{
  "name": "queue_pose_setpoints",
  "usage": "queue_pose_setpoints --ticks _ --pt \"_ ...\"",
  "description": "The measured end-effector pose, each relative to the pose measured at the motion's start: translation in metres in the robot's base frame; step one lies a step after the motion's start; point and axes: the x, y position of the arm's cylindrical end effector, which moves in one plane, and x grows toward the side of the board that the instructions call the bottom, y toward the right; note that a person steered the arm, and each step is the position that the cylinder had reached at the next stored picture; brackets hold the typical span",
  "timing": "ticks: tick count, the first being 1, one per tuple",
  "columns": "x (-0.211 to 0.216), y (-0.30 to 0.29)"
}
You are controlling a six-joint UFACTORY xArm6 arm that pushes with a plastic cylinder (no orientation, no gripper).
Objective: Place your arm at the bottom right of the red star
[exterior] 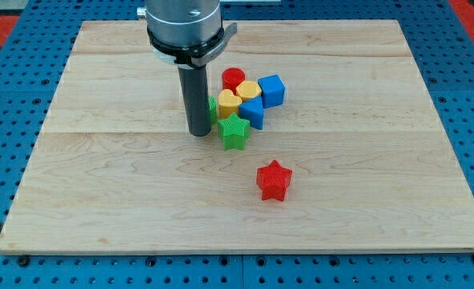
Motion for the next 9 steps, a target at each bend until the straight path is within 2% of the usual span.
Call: queue_pose_setpoints --ticks 2,3,4,5,6,7,8,9 --pt "0.004 0.0" --pt "0.06 -0.012" --pt "0.103 0.015" --pt "0.154 0.017" --pt "0.176 0.021" --pt "0.164 0.053" --pt "0.161 0.144" --pt "0.138 0.142"
